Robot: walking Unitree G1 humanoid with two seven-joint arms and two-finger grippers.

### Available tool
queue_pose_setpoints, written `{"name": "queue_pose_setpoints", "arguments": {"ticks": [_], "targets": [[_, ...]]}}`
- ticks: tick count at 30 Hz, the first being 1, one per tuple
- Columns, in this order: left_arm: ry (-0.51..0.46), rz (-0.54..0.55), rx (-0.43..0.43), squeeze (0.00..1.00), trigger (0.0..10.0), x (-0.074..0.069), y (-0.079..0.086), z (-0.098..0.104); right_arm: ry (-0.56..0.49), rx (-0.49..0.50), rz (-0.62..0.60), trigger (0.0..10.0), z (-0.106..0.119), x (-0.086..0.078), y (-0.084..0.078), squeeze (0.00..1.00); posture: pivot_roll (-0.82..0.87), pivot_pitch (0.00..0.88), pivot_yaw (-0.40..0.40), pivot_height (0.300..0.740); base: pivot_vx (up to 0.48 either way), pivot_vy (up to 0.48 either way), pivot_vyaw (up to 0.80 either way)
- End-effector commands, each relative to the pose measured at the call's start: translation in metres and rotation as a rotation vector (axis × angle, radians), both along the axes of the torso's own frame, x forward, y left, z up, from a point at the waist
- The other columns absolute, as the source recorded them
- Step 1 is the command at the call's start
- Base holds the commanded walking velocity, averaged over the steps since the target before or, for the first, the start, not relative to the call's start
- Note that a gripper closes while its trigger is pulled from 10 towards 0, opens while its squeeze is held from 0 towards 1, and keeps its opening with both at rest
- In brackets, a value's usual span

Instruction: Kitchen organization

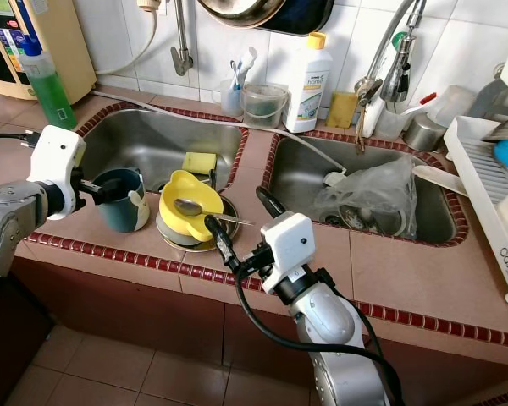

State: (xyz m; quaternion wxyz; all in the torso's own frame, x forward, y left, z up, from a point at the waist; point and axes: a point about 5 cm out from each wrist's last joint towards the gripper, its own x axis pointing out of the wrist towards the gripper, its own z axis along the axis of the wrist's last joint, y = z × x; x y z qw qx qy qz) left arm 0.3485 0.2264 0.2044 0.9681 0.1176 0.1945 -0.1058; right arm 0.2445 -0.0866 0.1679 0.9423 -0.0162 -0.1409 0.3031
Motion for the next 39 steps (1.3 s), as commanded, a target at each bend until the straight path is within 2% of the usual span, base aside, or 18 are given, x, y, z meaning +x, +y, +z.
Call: {"name": "queue_pose_setpoints", "arguments": {"ticks": [1,8,13,14,15,16,17,18,39], "targets": [[0.024,-0.015,0.018,0.00,10.0,0.001,-0.002,0.000,-0.020,0.003,-0.001,10.0,0.006,-0.003,0.000,0.00,0.06,0.000,-0.009,0.740,0.000,0.000,0.00],[0.044,-0.059,0.023,0.00,10.0,0.004,-0.009,-0.002,-0.017,0.008,-0.022,10.0,0.005,-0.005,0.000,0.00,0.04,0.000,0.016,0.740,0.000,0.000,0.00],[0.061,-0.082,0.014,0.00,9.5,0.007,-0.011,-0.003,-0.014,0.011,-0.042,10.0,0.004,-0.007,-0.001,0.00,0.03,0.000,0.032,0.740,0.000,0.000,0.00],[0.071,-0.095,-0.006,0.00,6.0,0.007,-0.013,-0.003,-0.014,0.012,-0.048,10.0,0.004,-0.008,-0.001,0.00,0.03,0.000,0.035,0.740,0.000,0.000,0.00],[0.073,-0.100,-0.011,0.00,5.4,0.007,-0.013,-0.003,-0.014,0.013,-0.051,10.0,0.004,-0.008,-0.001,0.00,0.03,0.000,0.038,0.740,0.000,0.000,0.00],[0.080,-0.108,-0.025,0.00,2.8,0.007,-0.014,-0.003,-0.014,0.014,-0.054,10.0,0.004,-0.008,-0.002,0.00,0.03,0.000,0.040,0.740,0.000,0.000,0.00],[0.084,-0.112,-0.035,0.00,2.8,0.007,-0.014,-0.003,-0.014,0.014,-0.055,10.0,0.004,-0.008,-0.002,0.00,0.03,0.000,0.040,0.740,0.000,0.000,0.00],[0.083,-0.120,-0.031,0.00,0.1,0.008,-0.015,-0.002,-0.014,0.015,-0.058,10.0,0.004,-0.008,-0.002,0.00,0.03,0.000,0.044,0.740,0.000,0.000,0.00],[0.104,-0.153,-0.055,0.00,0.0,0.008,-0.014,0.002,-0.015,0.018,-0.076,10.0,0.004,-0.007,-0.003,0.00,0.04,0.000,0.046,0.740,0.000,0.000,0.00]]}}
